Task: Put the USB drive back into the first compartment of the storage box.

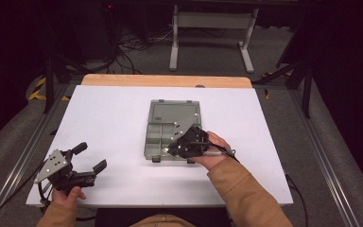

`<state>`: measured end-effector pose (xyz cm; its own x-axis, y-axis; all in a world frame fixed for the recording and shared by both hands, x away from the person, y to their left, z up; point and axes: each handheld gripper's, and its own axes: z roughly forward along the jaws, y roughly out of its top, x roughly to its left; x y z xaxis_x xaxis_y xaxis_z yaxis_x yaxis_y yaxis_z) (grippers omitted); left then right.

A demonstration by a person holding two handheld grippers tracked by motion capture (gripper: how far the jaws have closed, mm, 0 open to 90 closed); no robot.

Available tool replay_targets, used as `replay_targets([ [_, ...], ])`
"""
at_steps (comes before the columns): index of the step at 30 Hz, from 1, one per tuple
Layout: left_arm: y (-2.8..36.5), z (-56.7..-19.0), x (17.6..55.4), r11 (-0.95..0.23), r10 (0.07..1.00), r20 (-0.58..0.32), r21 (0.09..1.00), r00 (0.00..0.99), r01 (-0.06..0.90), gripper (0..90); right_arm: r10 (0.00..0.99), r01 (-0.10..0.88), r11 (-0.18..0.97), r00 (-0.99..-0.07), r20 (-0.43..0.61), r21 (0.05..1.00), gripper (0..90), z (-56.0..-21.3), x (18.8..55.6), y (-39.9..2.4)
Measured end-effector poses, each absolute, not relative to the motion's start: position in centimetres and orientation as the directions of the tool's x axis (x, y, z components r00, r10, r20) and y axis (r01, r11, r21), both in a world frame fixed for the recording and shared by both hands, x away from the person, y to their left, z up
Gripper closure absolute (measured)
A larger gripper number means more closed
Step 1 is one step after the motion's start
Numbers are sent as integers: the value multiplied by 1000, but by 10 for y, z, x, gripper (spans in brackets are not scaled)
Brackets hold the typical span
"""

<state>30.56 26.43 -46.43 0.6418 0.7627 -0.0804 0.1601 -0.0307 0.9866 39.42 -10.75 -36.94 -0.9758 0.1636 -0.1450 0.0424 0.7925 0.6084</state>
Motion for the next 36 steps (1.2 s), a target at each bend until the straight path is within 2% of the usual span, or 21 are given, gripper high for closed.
replay_targets([
  [15,265,-464,305,-33,764,-78,987,641,160,32,261,100,751,-953,-154,652,789,-363,417,-99],
  [36,265,-464,305,-38,762,-77,986,643,164,32,397,216,692,-911,-113,689,788,-369,450,-90],
])
